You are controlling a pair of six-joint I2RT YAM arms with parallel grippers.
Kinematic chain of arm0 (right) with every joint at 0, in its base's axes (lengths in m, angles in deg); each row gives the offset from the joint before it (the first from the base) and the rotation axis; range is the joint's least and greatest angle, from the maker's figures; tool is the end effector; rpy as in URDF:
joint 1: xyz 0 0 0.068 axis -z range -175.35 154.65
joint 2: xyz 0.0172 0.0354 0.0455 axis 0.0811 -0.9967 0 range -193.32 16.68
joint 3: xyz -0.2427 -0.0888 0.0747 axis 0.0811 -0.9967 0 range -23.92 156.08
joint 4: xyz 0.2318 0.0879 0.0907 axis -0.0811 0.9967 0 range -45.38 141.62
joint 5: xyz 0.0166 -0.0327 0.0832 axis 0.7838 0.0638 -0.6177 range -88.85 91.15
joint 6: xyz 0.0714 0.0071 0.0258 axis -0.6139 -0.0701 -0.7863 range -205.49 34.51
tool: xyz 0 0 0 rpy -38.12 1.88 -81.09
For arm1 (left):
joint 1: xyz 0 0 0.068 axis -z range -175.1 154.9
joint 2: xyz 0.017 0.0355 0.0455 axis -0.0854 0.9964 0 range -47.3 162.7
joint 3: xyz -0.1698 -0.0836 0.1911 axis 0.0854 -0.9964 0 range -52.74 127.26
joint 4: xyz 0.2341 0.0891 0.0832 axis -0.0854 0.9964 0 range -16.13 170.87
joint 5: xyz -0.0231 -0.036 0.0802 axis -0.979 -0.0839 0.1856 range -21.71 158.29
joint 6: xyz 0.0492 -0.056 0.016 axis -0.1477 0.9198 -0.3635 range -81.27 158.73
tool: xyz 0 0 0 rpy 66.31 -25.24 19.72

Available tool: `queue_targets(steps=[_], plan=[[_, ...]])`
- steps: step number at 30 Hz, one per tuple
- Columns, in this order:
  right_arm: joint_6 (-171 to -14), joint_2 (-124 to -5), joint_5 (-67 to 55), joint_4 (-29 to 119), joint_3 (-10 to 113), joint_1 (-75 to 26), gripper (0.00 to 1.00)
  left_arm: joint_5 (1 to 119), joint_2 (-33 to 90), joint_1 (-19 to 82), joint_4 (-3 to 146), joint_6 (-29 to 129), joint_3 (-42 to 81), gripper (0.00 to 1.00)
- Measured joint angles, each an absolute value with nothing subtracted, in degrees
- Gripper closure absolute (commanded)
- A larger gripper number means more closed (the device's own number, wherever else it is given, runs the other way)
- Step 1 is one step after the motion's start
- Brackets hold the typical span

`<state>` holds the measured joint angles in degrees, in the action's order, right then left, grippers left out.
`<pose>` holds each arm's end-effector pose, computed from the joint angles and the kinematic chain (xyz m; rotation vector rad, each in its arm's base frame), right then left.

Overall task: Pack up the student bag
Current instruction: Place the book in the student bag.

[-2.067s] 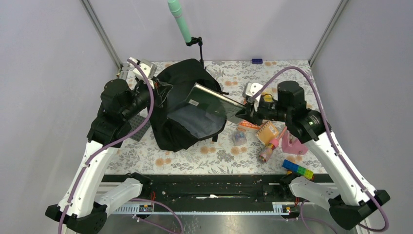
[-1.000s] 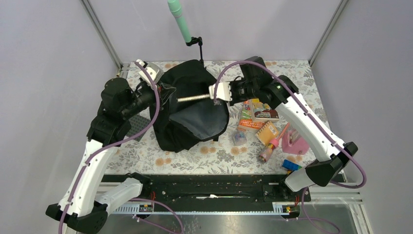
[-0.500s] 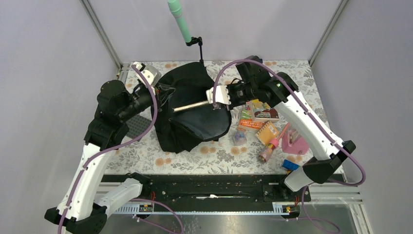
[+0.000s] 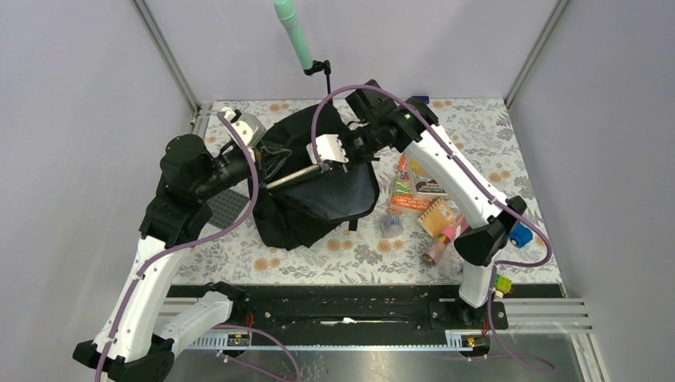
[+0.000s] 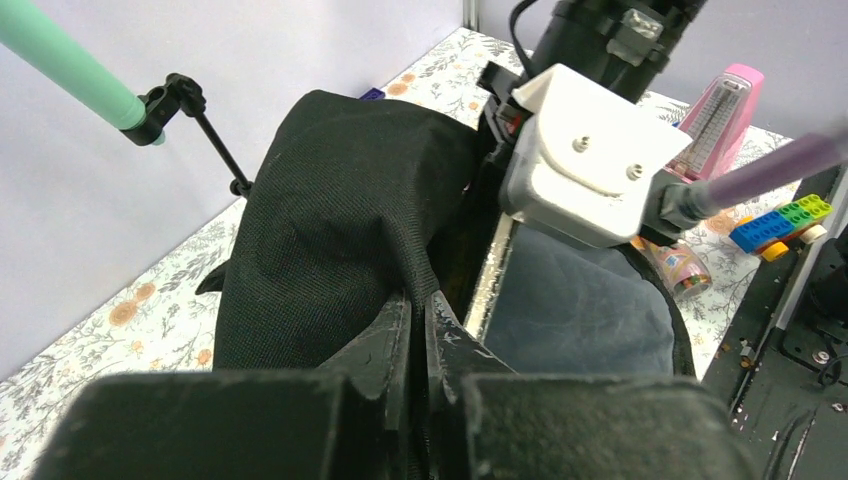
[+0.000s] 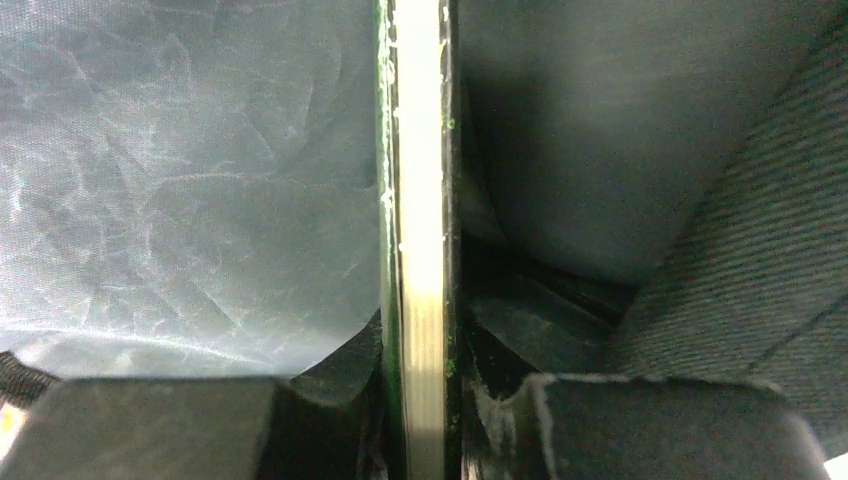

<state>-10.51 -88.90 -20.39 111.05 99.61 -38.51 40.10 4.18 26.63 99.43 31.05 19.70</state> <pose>0.2726 0.2881 0.3969 -2.0964 1.0592 0.1852 0.1730 -0.1017 0.4511 0.7799 1.4824 -0.5909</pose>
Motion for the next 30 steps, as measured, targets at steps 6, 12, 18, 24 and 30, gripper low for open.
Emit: queue_targets(steps=[6, 12, 18, 24, 30], plan=[[-10.10, -92.72, -20.39, 113.37, 105.05, -38.53, 1.00, 39.21, 4.05, 26.61, 98.75, 31.07, 18.74, 1.00], [-10.14, -93.29, -20.19, 112.89, 103.94, -38.57, 0.98, 39.12, 3.29, 26.63, 98.53, 31.05, 18.33, 1.00], [-11.76, -93.29, -18.66, 109.94, 100.57, -38.77, 0.44, 39.14, 2.74, 26.63, 98.14, 31.05, 18.20, 1.00], [-14.01, -93.20, -18.97, 106.60, 101.05, -38.86, 0.41, 39.14, 2.56, 26.63, 97.55, 31.05, 18.11, 1.00], [-15.91, -92.28, -18.92, 104.80, 101.51, -38.86, 0.40, 39.16, 2.52, 26.63, 96.96, 31.05, 18.09, 1.00]])
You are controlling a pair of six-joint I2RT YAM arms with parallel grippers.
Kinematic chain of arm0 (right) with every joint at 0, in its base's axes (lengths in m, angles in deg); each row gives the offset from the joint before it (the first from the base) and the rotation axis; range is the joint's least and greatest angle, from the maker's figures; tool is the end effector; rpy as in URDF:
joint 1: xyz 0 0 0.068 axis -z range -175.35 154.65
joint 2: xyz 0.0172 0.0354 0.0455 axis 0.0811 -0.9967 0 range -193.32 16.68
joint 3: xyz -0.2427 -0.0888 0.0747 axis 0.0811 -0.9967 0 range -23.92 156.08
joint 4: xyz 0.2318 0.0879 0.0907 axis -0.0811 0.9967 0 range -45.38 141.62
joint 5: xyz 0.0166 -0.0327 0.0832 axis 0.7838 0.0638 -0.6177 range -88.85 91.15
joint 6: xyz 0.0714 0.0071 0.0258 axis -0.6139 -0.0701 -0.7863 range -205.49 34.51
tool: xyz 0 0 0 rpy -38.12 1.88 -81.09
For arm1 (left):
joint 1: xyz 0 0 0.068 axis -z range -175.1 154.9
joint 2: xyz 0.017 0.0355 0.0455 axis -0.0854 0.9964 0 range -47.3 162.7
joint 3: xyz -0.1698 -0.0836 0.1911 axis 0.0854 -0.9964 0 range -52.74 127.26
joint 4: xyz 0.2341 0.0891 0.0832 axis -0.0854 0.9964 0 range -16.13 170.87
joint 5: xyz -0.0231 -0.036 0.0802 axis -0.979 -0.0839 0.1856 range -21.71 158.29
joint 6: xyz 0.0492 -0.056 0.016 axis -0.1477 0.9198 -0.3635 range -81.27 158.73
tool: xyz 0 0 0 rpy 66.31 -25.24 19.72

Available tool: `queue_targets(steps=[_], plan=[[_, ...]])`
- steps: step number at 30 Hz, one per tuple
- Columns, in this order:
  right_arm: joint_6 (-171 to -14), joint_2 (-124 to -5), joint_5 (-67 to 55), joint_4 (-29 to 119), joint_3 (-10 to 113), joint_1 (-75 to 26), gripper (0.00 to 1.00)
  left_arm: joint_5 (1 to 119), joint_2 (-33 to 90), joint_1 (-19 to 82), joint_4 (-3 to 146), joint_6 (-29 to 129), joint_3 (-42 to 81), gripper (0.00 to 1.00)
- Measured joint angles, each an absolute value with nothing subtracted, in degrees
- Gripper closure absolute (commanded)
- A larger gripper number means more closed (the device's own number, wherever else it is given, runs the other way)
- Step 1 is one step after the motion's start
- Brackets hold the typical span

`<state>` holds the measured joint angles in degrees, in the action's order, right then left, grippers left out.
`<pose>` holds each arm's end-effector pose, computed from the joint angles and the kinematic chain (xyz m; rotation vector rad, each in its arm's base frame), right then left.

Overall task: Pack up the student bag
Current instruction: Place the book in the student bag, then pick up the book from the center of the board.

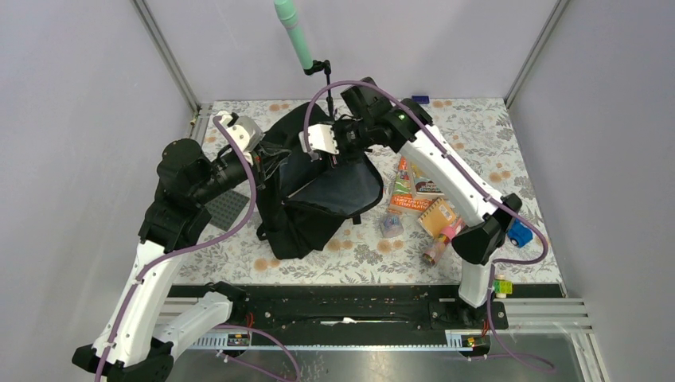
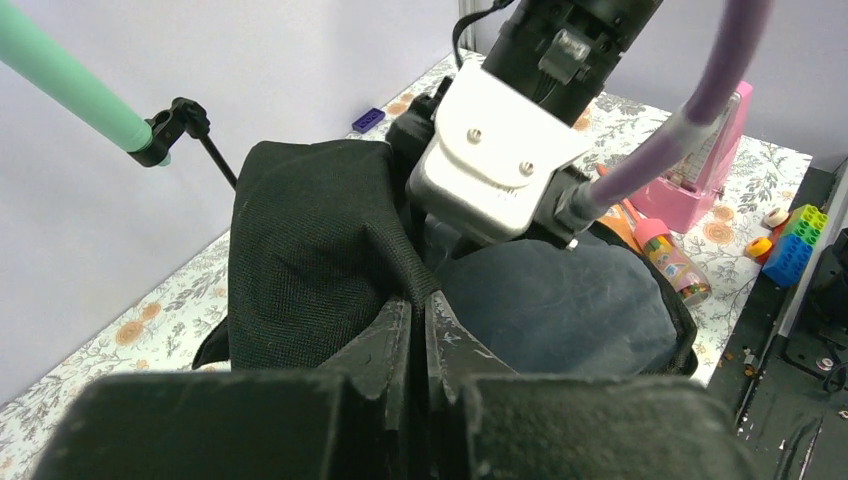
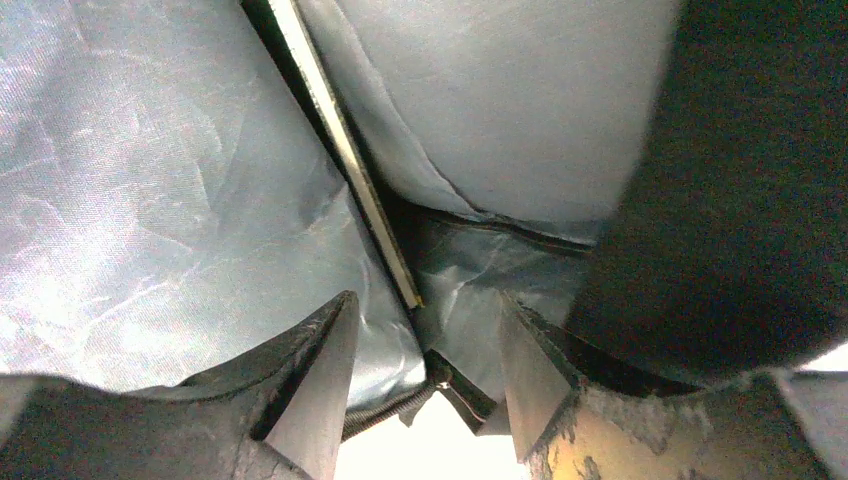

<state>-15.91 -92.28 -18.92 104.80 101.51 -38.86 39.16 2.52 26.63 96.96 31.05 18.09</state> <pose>0.2912 0.3069 0.3941 -1.9944 1.1114 0.1731 0.1669 -0.1003 0.4522 0.7871 1.4333 -0.5962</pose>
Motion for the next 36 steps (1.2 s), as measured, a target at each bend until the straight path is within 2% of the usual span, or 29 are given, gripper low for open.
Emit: queue_targets(steps=[2, 11, 19, 24, 30, 36], plan=[[-16.81, -90.84, -18.90, 102.95, 100.37, -38.86, 0.39, 39.14, 2.52, 26.63, 96.89, 31.05, 18.09, 1.00], [-32.87, -74.62, -12.98, 83.71, 80.64, -38.97, 0.01, 41.77, 1.43, 26.72, 94.42, 32.05, 15.81, 1.00], [-56.70, -61.64, 4.79, 73.37, 71.48, -36.69, 0.02, 44.91, -2.29, 26.85, 88.30, 34.09, 10.04, 1.00], [-73.64, -56.44, 11.15, 72.13, 62.91, -24.96, 0.00, 45.66, -3.51, 26.90, 84.57, 35.70, 7.11, 1.00], [-88.24, -58.25, 10.47, 77.35, 57.77, -12.34, 0.00, 45.81, -4.06, 26.90, 82.71, 36.53, 5.72, 1.00], [-94.84, -69.51, 1.86, 79.56, 58.67, -0.15, 0.00, 45.79, -4.15, 26.90, 82.51, 37.15, 5.72, 1.00]])
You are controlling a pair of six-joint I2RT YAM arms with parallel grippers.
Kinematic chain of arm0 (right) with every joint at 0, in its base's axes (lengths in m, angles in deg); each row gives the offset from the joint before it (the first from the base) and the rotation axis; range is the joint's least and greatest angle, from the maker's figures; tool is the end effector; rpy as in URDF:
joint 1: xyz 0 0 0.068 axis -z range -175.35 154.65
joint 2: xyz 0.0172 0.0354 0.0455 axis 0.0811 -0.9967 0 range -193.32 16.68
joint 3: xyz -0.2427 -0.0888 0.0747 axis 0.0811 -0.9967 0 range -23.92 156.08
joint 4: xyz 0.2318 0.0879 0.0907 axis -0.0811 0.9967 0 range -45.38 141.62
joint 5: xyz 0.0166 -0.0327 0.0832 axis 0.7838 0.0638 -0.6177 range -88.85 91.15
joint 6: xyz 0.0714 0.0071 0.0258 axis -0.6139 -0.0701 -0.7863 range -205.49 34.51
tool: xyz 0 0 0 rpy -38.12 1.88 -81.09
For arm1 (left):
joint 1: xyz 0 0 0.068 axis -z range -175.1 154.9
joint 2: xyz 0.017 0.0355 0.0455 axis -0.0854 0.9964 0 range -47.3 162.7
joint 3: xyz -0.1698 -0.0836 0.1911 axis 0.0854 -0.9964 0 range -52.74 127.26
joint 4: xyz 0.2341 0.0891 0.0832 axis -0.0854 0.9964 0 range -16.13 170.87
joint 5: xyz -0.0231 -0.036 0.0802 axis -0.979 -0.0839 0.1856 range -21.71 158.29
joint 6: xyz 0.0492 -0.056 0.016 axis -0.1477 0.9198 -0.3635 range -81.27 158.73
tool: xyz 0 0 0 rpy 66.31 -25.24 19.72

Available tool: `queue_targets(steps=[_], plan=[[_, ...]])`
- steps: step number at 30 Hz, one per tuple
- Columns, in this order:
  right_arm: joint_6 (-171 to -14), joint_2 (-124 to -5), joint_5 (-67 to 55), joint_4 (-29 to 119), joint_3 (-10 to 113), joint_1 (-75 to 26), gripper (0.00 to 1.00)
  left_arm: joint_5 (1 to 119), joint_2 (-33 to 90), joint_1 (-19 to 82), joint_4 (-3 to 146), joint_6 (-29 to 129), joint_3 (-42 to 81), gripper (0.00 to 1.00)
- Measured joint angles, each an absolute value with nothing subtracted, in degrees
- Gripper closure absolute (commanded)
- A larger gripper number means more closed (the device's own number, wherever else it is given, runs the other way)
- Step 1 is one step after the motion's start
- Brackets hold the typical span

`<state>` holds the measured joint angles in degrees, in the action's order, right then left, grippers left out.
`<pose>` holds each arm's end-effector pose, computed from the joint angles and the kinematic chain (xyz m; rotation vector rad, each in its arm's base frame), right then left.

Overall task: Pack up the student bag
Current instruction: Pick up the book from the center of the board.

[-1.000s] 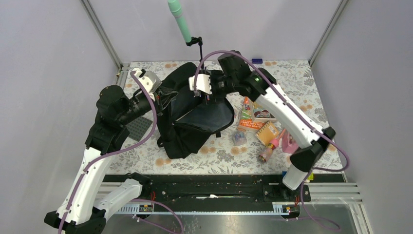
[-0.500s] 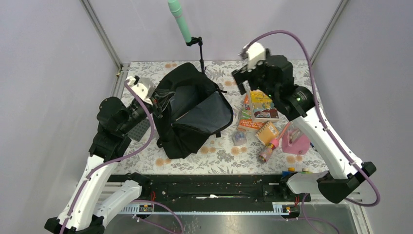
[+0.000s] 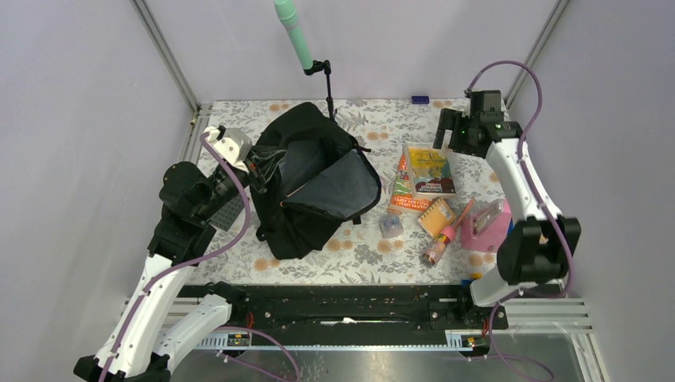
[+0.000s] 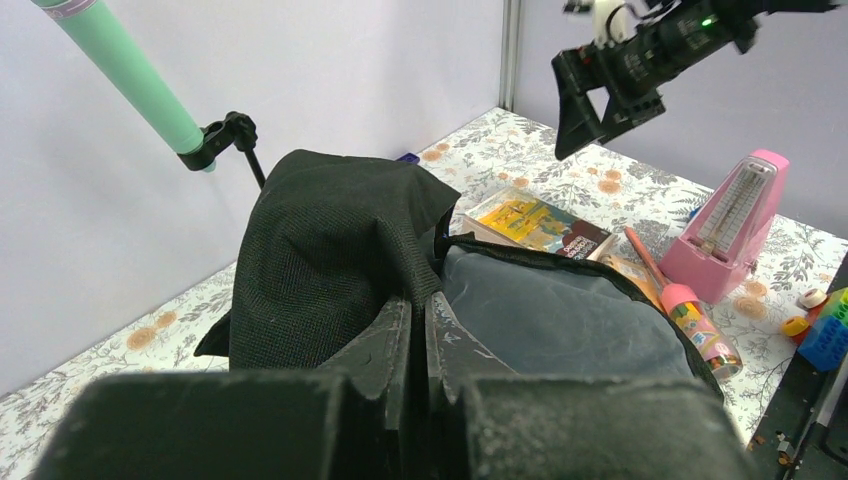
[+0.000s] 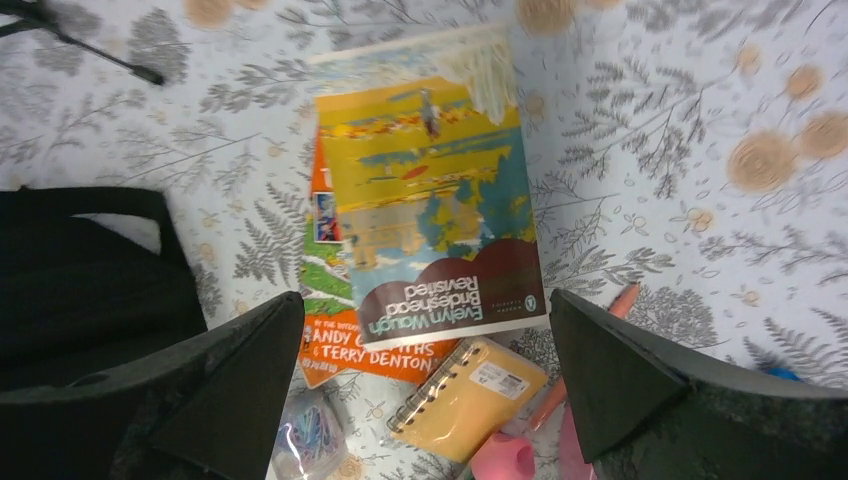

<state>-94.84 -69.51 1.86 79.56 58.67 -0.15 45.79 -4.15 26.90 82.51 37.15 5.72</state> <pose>0.3610 0.0294 0.3309 0.0958 2.2441 0.1195 0.1633 -0.0926 0.4301 0.6151 1.3564 -0.5741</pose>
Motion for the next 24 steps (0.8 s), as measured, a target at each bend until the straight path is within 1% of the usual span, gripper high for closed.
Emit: queue_targets(steps=[2, 8, 14, 24], plan=[[-95.93, -75.10, -2.09, 80.78, 59.96, 3.37, 0.00, 45.79, -4.15, 26.90, 82.42, 37.19, 5.72, 1.00], [-97.09, -84.79, -9.24, 83.75, 63.76, 10.72, 0.00, 45.79, -4.12, 26.90, 82.36, 37.19, 5.72, 1.00], [-95.86, -91.65, -13.72, 86.20, 69.38, 12.27, 0.02, 45.79, -4.12, 26.90, 82.36, 37.19, 5.72, 1.00], [-94.01, -99.15, -22.20, 88.17, 69.77, 16.66, 0.02, 45.74, -3.95, 26.90, 82.31, 37.21, 5.72, 1.00]])
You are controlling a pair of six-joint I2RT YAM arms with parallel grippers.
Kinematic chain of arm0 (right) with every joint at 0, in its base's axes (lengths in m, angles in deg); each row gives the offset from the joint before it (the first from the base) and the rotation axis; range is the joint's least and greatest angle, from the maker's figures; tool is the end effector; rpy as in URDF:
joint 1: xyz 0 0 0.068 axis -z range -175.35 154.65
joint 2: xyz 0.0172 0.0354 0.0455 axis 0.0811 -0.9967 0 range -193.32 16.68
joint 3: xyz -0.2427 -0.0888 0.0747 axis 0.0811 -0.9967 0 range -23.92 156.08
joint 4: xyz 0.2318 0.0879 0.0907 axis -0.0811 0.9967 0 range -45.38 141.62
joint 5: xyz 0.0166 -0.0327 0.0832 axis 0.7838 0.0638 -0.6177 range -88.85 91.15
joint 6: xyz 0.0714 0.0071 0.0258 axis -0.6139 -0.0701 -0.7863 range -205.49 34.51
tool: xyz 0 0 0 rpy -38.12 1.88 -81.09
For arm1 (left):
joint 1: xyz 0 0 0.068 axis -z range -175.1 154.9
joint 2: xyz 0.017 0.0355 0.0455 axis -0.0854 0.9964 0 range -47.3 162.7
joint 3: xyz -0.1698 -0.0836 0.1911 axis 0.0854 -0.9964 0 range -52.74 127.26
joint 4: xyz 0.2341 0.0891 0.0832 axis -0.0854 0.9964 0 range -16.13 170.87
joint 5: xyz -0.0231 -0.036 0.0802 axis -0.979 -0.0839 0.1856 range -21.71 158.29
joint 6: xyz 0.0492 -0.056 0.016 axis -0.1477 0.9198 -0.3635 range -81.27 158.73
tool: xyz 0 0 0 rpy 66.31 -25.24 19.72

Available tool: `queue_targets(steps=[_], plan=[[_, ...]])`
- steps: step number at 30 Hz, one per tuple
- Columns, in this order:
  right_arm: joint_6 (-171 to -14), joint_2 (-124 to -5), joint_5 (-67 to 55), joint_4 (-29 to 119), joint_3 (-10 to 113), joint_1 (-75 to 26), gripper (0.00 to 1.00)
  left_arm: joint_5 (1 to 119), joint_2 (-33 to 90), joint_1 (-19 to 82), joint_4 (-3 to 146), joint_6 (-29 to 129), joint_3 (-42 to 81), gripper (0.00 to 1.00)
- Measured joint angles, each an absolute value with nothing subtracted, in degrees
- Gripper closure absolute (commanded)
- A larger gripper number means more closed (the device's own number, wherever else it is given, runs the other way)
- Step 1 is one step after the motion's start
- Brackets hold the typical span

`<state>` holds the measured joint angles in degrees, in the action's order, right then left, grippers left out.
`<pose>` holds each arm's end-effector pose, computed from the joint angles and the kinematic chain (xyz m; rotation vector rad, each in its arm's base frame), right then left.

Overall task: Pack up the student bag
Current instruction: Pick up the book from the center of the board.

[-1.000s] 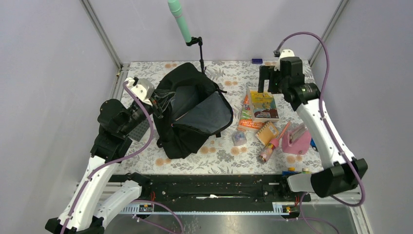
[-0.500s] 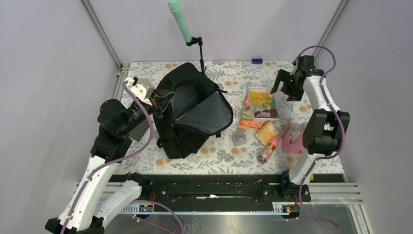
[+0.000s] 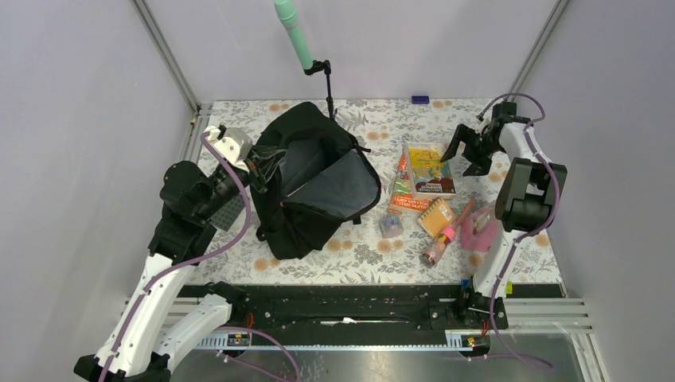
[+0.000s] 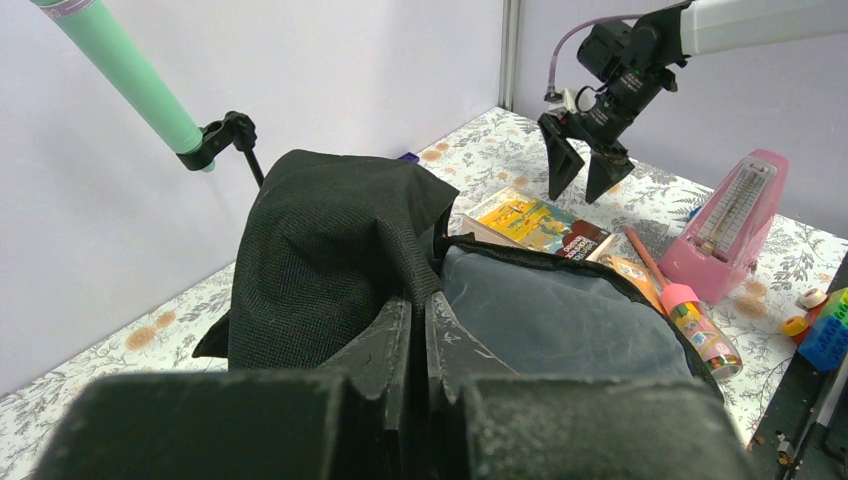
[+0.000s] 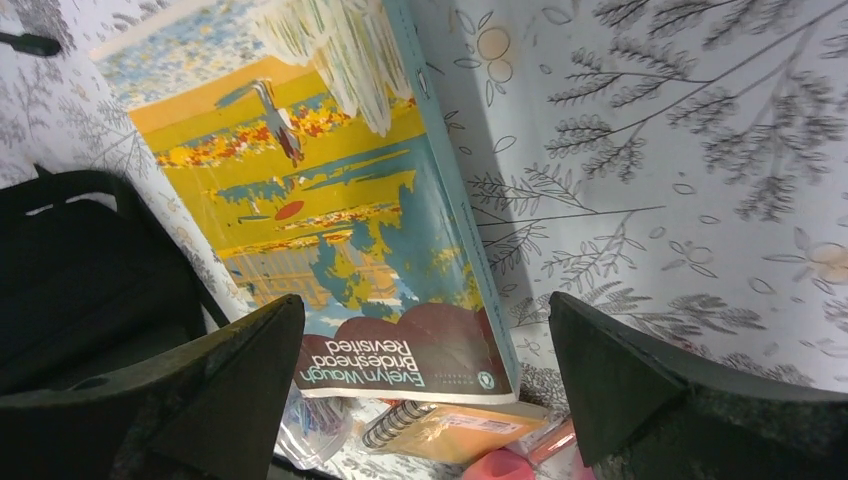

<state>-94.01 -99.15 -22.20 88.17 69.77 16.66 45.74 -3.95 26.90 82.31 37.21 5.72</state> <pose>0.4359 -0.0666 0.1882 0.3574 2.6375 0.5317 0.1642 -0.0930 0.4300 0.6151 1.3566 -0.5756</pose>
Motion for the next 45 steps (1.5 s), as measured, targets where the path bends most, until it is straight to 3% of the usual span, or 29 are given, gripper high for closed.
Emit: queue_targets(steps=[19, 24, 30, 41, 45], plan=[[-87.38, -110.38, -31.08, 94.44, 73.84, 16.40, 0.00, 44.87, -3.69, 26.90, 81.96, 37.30, 5.72, 1.00], [-86.88, -110.99, -33.00, 95.23, 74.23, 16.20, 0.21, 44.78, -3.69, 26.90, 81.94, 37.30, 5.72, 1.00], [-87.27, -110.82, -33.20, 95.93, 74.58, 16.16, 0.61, 44.76, -3.71, 26.90, 81.94, 37.30, 5.72, 1.00], [-89.98, -105.24, -31.58, 95.97, 74.32, 15.81, 0.94, 44.76, -3.71, 26.90, 81.92, 37.30, 5.72, 1.00], [-91.14, -100.28, -29.15, 95.12, 73.47, 15.65, 1.00, 44.76, -3.69, 26.90, 81.92, 37.30, 5.72, 1.00]])
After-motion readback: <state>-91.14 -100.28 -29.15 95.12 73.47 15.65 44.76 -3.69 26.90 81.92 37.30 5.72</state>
